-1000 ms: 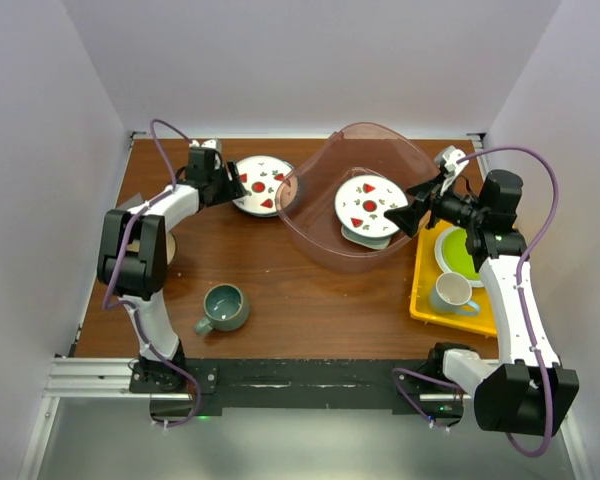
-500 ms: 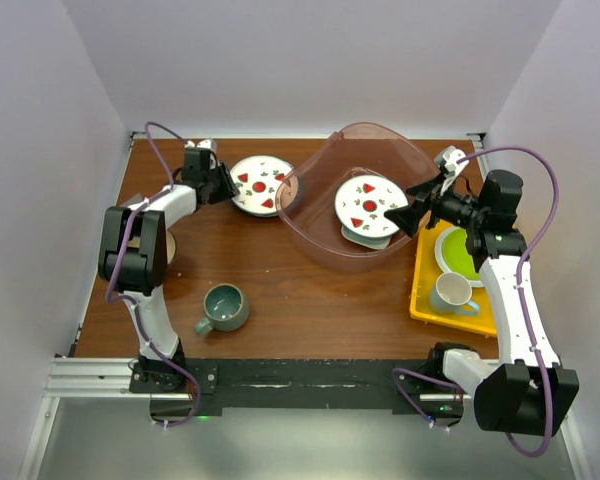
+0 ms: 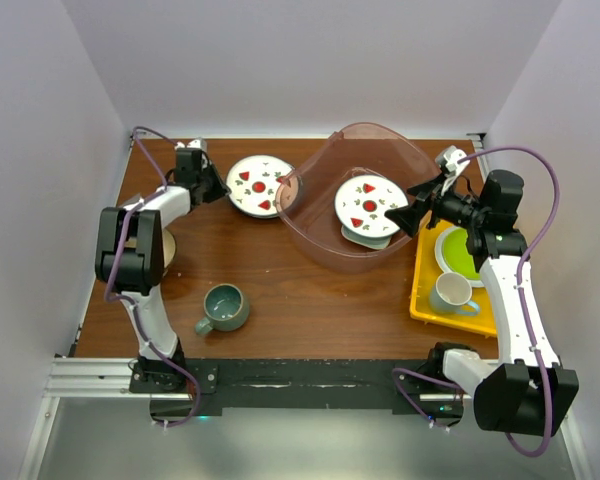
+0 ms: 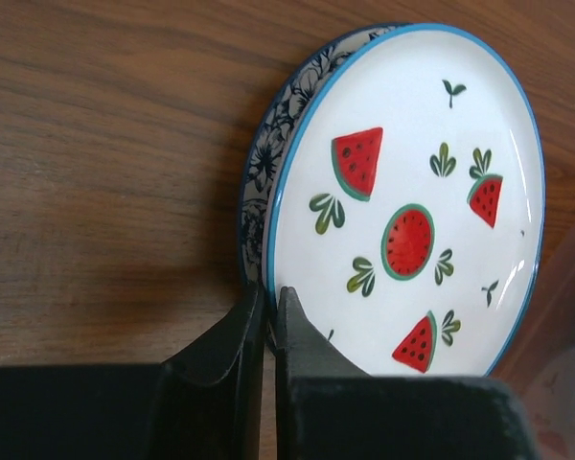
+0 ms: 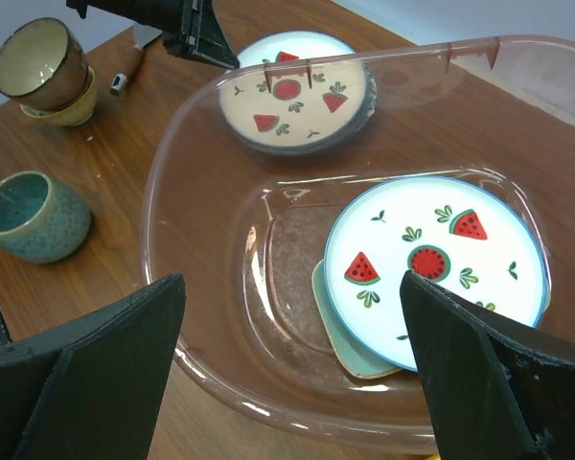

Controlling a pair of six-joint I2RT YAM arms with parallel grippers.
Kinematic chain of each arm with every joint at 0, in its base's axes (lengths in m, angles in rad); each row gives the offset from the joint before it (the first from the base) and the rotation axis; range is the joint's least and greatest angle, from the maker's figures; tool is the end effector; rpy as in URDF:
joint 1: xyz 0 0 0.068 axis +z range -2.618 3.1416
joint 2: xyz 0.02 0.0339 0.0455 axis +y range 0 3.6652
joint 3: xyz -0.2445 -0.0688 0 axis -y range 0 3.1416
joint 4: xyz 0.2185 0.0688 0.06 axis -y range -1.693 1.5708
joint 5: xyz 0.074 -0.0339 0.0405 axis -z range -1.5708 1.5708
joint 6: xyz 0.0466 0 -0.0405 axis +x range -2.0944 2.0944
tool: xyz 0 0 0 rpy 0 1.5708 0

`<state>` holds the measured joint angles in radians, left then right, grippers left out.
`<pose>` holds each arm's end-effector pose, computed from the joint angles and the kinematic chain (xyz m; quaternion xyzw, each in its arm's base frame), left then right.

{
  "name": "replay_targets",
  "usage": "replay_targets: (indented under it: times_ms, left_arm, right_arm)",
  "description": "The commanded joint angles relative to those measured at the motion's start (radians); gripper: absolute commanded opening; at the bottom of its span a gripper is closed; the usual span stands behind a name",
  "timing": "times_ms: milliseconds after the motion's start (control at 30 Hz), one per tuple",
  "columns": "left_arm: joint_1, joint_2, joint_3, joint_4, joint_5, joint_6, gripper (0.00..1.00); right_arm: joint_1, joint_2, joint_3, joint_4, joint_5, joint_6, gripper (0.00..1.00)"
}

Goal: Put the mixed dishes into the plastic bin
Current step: Pick up the plate at the center of the board.

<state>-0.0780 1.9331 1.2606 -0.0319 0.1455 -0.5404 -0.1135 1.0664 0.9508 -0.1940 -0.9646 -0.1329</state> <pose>0.4047 -0.0384 0.1752 -0.1777 0.8881 -0.1902 0.3787 0.2245 0.0130 0.3313 -0.2804 0.7129 0.3076 0.5644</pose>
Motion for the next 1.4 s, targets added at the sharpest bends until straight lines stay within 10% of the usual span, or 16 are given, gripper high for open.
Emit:
replay_targets:
  times_ms: [0, 1367]
  left_arm:
    - [0.026, -0.095, -0.016, 0.076, 0.058, -0.019, 0.03]
    - [0.208, -0.421, -0.090, 0.243, 0.335, -0.299, 0.00]
  right_arm:
    - [-0.006, -0.019, 0.022, 0.025, -0.029, -0.001, 0.98]
    - [-0.014, -0.014, 0.006, 0.050, -0.034, 0.010, 0.98]
